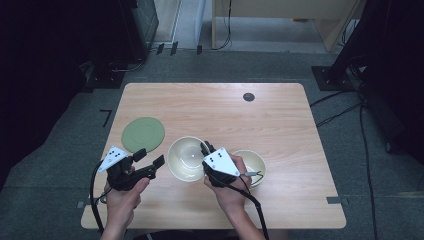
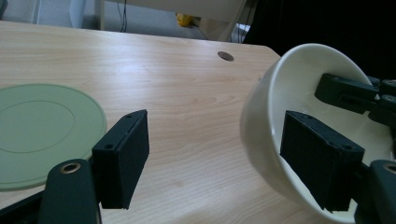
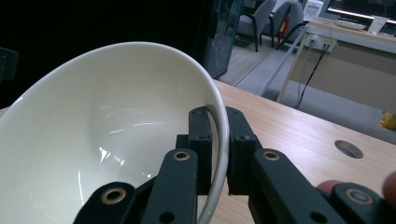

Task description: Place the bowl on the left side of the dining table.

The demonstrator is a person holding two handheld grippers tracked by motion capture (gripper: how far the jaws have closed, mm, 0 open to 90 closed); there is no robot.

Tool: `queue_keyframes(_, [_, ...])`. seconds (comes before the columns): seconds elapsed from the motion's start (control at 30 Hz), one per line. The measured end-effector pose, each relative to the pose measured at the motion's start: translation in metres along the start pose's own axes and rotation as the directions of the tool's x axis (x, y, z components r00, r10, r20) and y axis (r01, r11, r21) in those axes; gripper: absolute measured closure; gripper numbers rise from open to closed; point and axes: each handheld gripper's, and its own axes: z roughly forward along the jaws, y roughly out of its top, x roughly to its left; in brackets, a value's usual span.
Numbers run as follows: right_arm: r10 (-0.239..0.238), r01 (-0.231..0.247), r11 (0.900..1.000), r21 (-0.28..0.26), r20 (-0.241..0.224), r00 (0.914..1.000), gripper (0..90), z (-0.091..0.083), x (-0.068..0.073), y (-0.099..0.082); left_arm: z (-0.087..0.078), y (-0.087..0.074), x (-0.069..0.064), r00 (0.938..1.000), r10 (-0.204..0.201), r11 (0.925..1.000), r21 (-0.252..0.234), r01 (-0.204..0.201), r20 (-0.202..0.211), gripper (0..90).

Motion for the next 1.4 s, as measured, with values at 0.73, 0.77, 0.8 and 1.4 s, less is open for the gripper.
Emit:
queue_keyframes(0.73, [-0.030,0.027,0.9979,-0.059,-0.060,0.9978,84.6,0.002,0.037,0.008,0.012,-0.011,0.000,0.9999,-0.005,0.9955,0.095,0.004,0.009,61.0])
queue_keyframes(0.77, [-0.035,0.032,0.9975,-0.064,-0.058,0.9977,84.6,0.001,0.038,0.008,0.012,-0.011,0.000,1.0000,-0.004,0.9955,0.095,0.003,0.008,63.1])
queue_keyframes(0.8, [-0.040,0.036,0.9971,-0.068,-0.058,0.9976,84.6,0.001,0.041,0.008,0.012,-0.011,0.001,0.9999,-0.005,0.9956,0.094,0.004,0.009,65.3])
queue_keyframes(1.4, [-0.075,0.070,0.9919,-0.106,-0.041,0.9963,83.3,-0.001,0.063,0.005,0.003,-0.015,0.012,0.9960,0.089,0.9958,0.021,-0.089,-0.004,84.6])
